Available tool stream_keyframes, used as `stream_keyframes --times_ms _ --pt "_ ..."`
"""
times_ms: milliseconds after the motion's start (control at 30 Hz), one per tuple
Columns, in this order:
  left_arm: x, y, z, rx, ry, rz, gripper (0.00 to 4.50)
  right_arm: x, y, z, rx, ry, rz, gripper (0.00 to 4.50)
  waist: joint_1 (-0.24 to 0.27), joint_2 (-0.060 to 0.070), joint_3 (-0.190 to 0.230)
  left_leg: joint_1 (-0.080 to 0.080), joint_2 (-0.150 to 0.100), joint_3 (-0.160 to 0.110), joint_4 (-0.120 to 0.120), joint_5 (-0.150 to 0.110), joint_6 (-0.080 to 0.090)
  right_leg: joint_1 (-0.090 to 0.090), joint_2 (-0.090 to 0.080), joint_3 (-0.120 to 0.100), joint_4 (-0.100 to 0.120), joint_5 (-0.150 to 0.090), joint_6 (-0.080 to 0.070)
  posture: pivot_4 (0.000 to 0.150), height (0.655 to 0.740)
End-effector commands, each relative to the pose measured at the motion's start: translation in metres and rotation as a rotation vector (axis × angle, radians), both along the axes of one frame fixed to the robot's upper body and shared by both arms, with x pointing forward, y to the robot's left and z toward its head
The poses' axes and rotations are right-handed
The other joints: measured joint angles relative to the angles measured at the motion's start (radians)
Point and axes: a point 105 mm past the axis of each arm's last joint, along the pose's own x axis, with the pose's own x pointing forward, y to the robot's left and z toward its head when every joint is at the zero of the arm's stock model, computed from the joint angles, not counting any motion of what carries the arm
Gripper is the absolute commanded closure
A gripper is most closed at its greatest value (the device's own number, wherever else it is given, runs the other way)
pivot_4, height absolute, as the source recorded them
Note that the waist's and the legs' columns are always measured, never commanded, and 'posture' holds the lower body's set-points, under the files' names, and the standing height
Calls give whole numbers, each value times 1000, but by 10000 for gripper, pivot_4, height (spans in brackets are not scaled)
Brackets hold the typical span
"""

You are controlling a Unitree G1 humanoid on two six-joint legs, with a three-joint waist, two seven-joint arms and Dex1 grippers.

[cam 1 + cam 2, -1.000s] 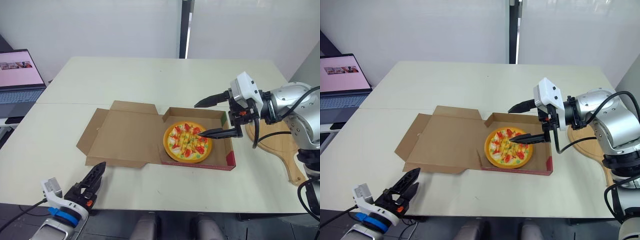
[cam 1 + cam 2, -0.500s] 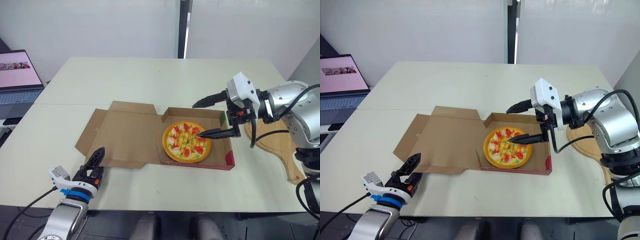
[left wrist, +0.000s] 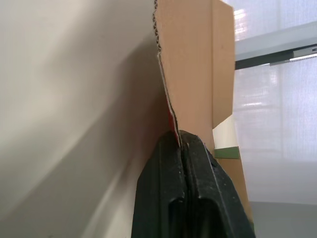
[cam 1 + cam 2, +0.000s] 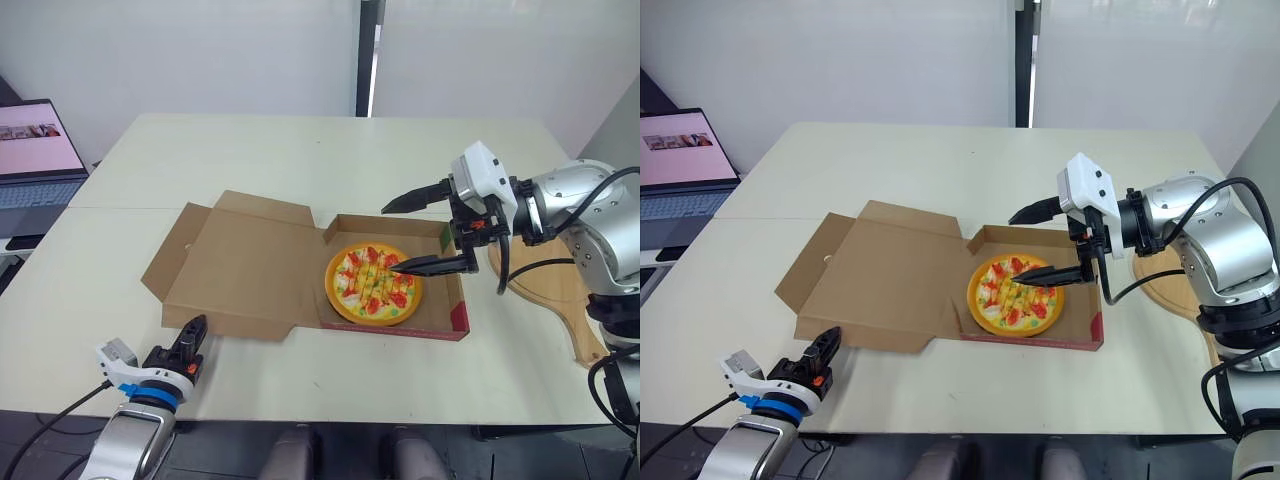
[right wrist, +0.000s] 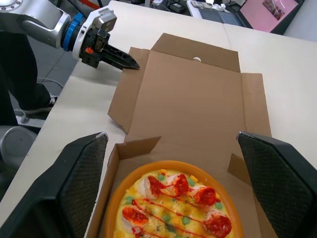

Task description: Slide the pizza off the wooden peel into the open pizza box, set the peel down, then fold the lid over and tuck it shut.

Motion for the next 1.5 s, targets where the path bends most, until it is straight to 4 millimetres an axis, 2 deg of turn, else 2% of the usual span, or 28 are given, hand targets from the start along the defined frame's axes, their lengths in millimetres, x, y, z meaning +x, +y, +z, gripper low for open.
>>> stream_keyframes --times_ms 33,200,333,367,467,633,800,933,1067,1233,1500 --pt "2 -4 15 38 -46 -26 44723 4 0 9 10 -68 -36 0 0 0 0 0 0 0 0 0 0 0 0 0 0 0 0 1500 7281" --pt "5 -9 26 119 -73 -67 44723 25 -6 7 -1 -144 -166 0 0 0 0 0 0 0 0 0 0 0 0 0 0 0 0 1500 7281" --pt "5 -15 40 163 -105 -109 44723 51 -20 0 -51 -202 -330 0 0 0 0 0 0 0 0 0 -1 0 0 0 0 0 0 1500 7281" --pt "5 -17 43 176 -115 -119 44913 58 -26 -4 -79 -199 -369 1853 0 0 0 0 0 0 0 1 -1 0 0 0 0 0 0 1500 7281" --pt "6 -22 53 209 -137 -146 45000 81 -45 -14 -191 -279 -472 9281 1 0 0 0 0 0 0 1 -1 0 0 0 0 0 0 1500 7281" --pt "10 -31 63 254 -166 -196 45000 113 -64 -24 -327 -374 -564 27098 -2 0 0 0 0 1 -1 3 -5 -1 0 0 0 0 0 1500 7281" --pt "13 -34 63 260 -167 -209 45000 148 -78 -35 -510 -456 -624 44313 -11 0 0 0 0 2 -1 4 -6 0 1 1 0 0 0 1500 7281" --pt "14 -38 63 272 -171 -232 45000 163 -83 -42 -614 -465 -631 44716 -9 0 1 0 0 2 -1 4 -7 -1 1 1 0 0 0 1500 7281" --pt "15 -38 64 282 -176 -239 45000 166 -89 -55 -714 -435 -616 44716 -5 0 1 0 -1 1 -1 4 -7 0 1 1 -1 0 0 1500 7281" --pt "17 -36 68 301 -188 -249 45000 164 -103 -68 -835 -400 -591 44716 -6 0 1 0 -1 1 -1 4 -7 0 1 1 0 0 0 1500 7281" --pt "27 -36 81 369 -241 -317 45000 150 -104 -82 -861 -280 -486 44716 -10 0 1 0 0 1 -1 5 -8 -2 2 1 2 0 0 1500 7281"
